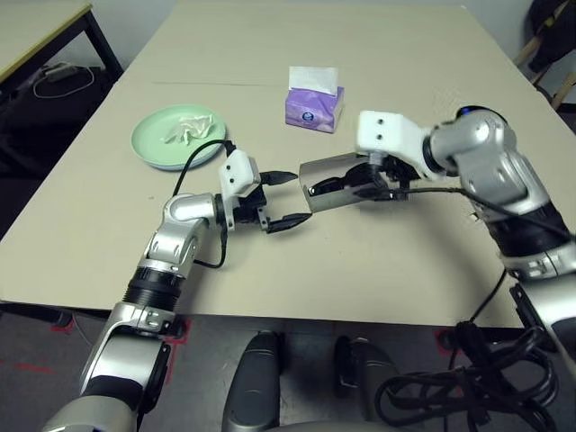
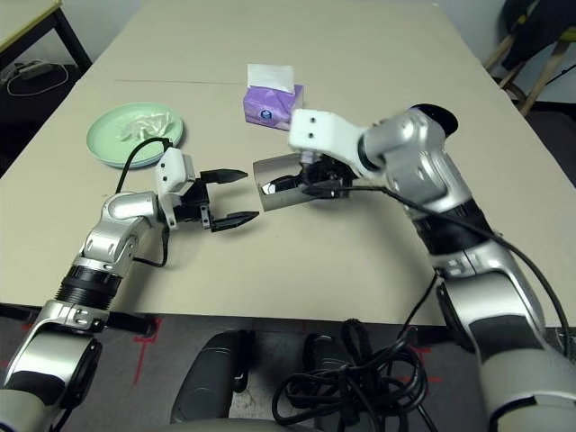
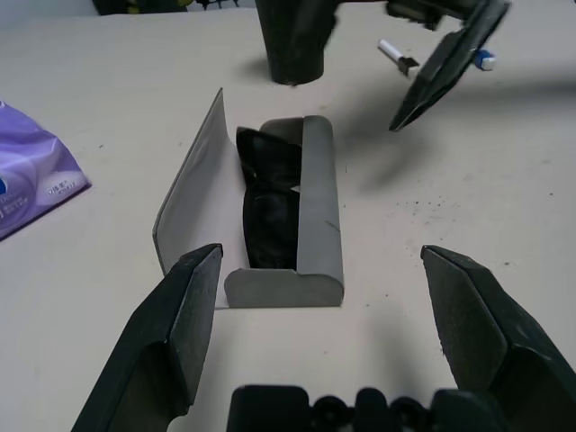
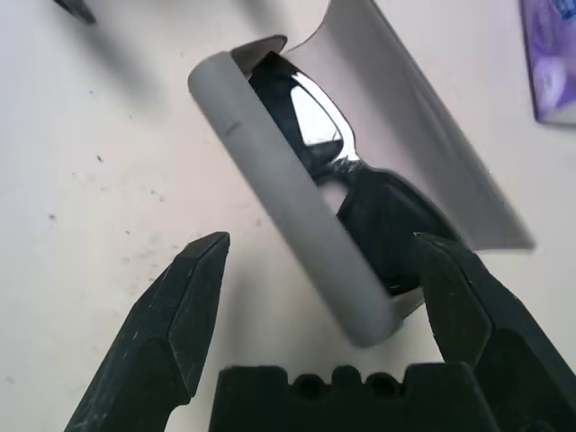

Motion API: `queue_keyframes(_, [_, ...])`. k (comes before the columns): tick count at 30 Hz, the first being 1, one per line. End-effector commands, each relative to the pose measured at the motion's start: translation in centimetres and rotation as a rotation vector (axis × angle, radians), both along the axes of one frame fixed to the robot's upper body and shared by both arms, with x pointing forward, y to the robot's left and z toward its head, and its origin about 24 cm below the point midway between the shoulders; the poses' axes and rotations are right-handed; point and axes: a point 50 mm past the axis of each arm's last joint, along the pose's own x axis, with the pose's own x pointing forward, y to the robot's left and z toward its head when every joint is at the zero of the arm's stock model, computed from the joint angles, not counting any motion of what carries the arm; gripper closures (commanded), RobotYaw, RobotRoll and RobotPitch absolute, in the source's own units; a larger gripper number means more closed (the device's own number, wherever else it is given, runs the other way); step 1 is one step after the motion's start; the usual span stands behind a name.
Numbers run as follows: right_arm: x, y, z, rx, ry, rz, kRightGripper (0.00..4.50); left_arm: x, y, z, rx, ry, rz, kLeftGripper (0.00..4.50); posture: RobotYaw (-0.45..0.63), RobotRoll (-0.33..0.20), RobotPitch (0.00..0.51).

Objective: Organize and tidy the items on the table.

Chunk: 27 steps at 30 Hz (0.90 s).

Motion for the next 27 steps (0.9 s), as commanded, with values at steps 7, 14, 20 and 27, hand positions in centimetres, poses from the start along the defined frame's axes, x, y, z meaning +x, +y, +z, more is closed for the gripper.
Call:
queue_keyframes(7, [-2.3,-1.6,-4.3,0.508,-0.01,-0.135,0.01,0.3,0.7,0.2,-0.034,-0.029,0.011,0.0,0.12,0.0,0.121])
queue_keyframes(14, [-4.3,-3.8,-7.6,0.722,-0.073,-0.237,0.01,0.2,1.3,-0.6,-0.039,0.011,-0.002,0.0,0.12,0.0,0.127])
queue_keyframes(20, [-5.1,-5.4,-8.4,0.689,-0.17,-0.251,0.01,0.3,1.9,-1.7,-0.053,0.037,-0.025,0.0,0.1,0.0,0.129])
queue_keyframes(27, [-4.9,-3.9,-5.8,0.747,-0.199,-0.23,0.0,0.9,1.9,-2.8,-0.039,0.05,-0.031,0.18,0.09,0.0,0.127])
